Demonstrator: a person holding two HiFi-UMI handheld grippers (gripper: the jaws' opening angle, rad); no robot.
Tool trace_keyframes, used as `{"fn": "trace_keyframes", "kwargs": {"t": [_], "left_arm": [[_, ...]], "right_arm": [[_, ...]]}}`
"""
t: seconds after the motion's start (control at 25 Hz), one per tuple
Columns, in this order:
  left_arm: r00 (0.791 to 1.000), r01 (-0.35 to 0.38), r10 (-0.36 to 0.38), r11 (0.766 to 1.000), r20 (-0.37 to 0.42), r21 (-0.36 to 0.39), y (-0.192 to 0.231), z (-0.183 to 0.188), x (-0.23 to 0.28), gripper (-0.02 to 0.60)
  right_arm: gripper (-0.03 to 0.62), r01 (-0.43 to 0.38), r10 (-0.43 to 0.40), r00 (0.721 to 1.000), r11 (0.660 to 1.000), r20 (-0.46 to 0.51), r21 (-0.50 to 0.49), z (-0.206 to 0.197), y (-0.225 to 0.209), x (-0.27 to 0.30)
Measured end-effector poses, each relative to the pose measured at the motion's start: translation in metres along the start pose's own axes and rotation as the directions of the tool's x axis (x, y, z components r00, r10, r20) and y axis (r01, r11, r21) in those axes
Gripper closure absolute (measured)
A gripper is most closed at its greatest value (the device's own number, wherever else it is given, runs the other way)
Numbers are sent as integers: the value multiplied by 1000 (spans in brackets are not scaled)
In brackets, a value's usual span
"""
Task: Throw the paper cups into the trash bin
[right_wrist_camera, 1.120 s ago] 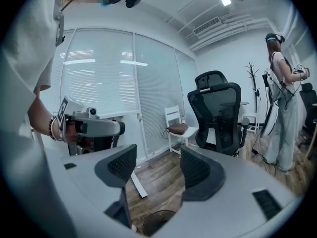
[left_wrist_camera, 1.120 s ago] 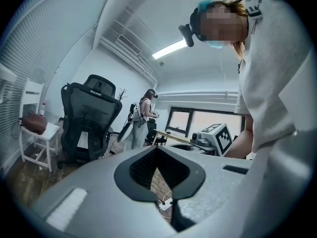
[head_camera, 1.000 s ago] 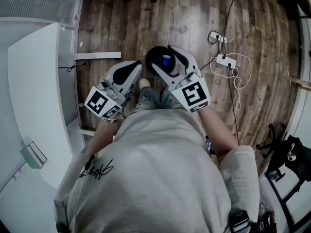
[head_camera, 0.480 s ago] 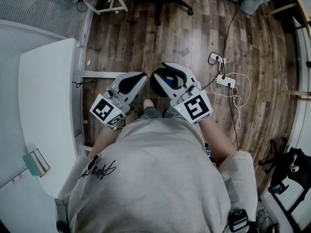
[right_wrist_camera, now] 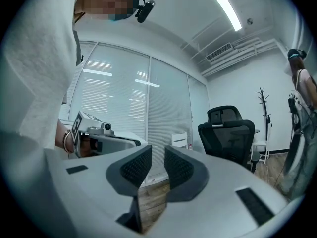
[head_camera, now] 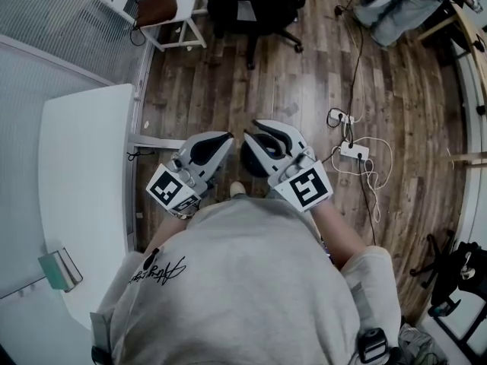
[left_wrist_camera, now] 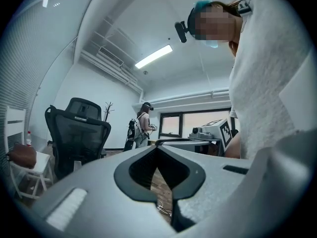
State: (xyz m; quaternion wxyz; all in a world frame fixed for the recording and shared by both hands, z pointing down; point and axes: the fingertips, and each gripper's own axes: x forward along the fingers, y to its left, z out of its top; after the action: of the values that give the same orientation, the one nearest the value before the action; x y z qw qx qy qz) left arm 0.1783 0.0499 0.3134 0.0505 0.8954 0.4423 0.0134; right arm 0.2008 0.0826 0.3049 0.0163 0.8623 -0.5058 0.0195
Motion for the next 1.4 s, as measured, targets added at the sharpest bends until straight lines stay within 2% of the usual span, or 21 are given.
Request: {"fn": "trace_keyframes", "kwargs": {"t": [0.32, 0.48, 0.6, 0.76, 1.28, 1.4], "left_arm": [[999, 5, -6, 1000, 39, 6, -3, 11, -9, 578], [998, 9, -11, 1000, 61, 22, -5, 15, -12, 578], [997, 11, -13, 1000, 75, 26, -5, 18, -15, 578], [996, 25, -26, 1000, 91, 13, -7, 27, -16, 578], [992, 27, -31, 999, 120, 34, -8, 39, -24, 578], [994, 11, -15, 999, 106, 39, -5, 34, -27, 578]], "right_arm": [[551, 29, -29, 999, 1000, 45, 0, 11, 7, 1], [565, 37, -42, 996, 997, 73, 65, 16, 5, -2], [574, 48, -49, 996, 999, 70, 19, 19, 8, -2], [582, 55, -58, 994, 998, 89, 38, 24, 9, -4], [585, 78, -78, 996, 997, 43, 4, 23, 16, -12], [585, 81, -81, 996, 997, 33, 4, 19, 17, -13]]}}
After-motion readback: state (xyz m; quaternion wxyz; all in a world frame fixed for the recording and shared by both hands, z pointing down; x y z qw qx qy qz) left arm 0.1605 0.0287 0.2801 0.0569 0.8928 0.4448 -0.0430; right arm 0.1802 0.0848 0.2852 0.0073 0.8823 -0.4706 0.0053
